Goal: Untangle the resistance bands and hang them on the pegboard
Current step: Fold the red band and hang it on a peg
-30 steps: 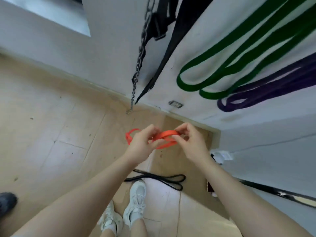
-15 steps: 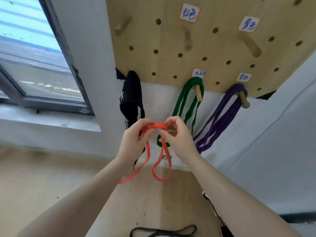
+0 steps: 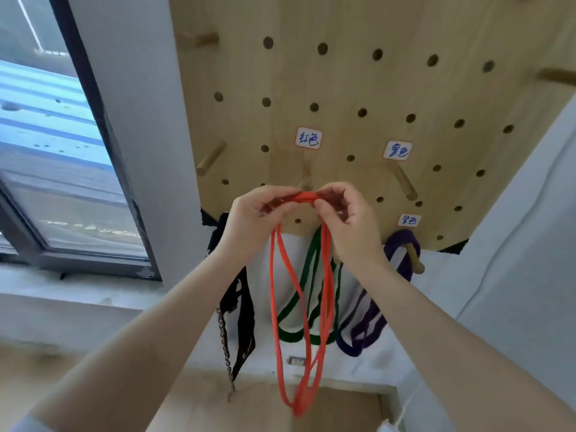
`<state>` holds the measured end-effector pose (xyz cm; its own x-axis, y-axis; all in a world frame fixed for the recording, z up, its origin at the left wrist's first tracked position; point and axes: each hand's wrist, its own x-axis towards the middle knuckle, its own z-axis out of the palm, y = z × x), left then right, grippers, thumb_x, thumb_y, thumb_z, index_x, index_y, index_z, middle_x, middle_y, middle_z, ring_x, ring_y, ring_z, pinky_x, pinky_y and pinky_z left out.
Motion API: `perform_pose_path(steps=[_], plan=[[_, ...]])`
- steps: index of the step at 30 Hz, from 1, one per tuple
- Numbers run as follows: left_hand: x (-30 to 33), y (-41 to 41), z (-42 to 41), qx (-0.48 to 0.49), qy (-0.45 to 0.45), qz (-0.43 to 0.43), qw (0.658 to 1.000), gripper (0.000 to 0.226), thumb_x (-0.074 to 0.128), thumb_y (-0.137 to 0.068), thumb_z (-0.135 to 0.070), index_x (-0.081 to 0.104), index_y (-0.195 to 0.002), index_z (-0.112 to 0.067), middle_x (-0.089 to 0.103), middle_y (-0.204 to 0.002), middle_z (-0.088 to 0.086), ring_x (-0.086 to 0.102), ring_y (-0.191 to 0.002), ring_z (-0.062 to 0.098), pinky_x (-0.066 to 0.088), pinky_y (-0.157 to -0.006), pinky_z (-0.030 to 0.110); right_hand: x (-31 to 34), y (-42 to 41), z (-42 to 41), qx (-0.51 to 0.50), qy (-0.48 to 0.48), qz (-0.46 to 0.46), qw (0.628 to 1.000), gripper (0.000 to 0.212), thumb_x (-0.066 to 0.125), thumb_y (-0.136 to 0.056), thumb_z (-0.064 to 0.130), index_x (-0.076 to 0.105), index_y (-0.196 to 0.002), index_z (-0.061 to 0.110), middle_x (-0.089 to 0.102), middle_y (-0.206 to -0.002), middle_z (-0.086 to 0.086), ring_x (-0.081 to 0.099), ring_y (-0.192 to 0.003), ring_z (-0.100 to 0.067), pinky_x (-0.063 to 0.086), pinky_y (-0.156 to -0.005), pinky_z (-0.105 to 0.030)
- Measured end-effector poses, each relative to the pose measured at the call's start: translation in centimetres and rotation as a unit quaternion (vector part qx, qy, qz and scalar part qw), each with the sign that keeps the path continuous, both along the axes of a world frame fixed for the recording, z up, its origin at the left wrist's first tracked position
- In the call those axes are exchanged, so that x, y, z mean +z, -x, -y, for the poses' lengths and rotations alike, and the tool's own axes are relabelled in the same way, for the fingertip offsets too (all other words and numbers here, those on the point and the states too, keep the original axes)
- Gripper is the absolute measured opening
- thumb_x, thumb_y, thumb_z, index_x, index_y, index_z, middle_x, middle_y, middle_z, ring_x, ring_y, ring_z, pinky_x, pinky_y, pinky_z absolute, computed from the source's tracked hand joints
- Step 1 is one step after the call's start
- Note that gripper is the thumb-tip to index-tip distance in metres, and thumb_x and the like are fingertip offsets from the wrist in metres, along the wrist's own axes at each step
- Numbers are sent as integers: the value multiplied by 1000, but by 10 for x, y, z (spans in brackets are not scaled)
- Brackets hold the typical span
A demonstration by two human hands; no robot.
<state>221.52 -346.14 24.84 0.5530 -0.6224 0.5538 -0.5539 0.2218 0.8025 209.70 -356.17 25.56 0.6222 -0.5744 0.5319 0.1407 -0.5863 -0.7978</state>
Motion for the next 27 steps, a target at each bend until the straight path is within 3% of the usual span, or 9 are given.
perform_pose_path(steps=[4,8,11,15,19,21,23,25,27], plan=[[24,-18,30,-19,13,16,1000,23,64,-85,-7,61,-100,-24,64,-82,-21,61,-73,-12,43,-68,4,21,-24,25,-51,40,35,997,19,56,-92,12,55,-90,32,59,-81,19,58,-76,6,45,-71,-13],[35,-57,62,-10,-25,21,999,16,60,-89,-13,60,-96,-27,63,-86,-21,59,-80,-12,45,-70,5,27,-64,51,-102,-1,34,994,14,57,-91,13,62,-94,25,63,-88,16,59,-82,3,47,-76,-14],[31,-83,84,14,-90,93,992,10,56,-91,-20,59,-96,-28,58,-90,-18,57,-81,-6,44,-70,8,23,-88,67,-131,-21,23,991,13,59,-90,12,66,-96,22,65,-90,13,59,-84,5,47,-78,-12],[11,-102,97,66,-97,227,967,14,53,-93,-22,61,-100,-13,50,-103,-1,54,-83,14,47,-65,32,-2,-109,81,-212,48,28,976,13,62,-87,14,69,-97,21,67,-97,1,58,-87,-1,45,-80,-15],[-3,-108,104,119,-85,357,923,26,47,-90,-30,61,-91,-8,55,-95,11,56,-81,28,35,-48,29,-17,-119,84,-270,71,79,957,15,60,-88,11,71,-98,11,60,-100,-5,53,-91,14,38,-81,-4],[-7,-109,104,106,-132,335,927,33,42,-92,-37,58,-102,-10,58,-98,10,59,-82,31,37,-51,32,-25,-123,82,-274,38,100,956,19,58,-89,16,68,-105,13,59,-102,-1,55,-96,8,43,-87,-12],[-22,-110,102,71,-196,265,941,34,44,-94,-40,52,-115,-14,62,-103,5,60,-87,30,41,-61,34,-39,-121,75,-272,-56,91,956,19,59,-91,21,59,-110,21,60,-102,9,59,-95,2,47,-85,-18],[-37,-109,98,40,-226,190,954,33,48,-93,-43,50,-110,-15,65,-95,3,61,-85,27,47,-66,38,-62,-113,66,-270,-116,28,955,15,59,-92,24,53,-105,20,58,-93,19,57,-84,11,46,-75,-15],[-51,-107,96,15,-243,118,963,28,52,-91,-41,54,-103,-15,66,-89,1,62,-82,23,51,-71,42,-94,-107,57,-274,-105,-55,955,14,59,-91,22,55,-102,13,58,-82,18,57,-74,11,48,-70,-15]])
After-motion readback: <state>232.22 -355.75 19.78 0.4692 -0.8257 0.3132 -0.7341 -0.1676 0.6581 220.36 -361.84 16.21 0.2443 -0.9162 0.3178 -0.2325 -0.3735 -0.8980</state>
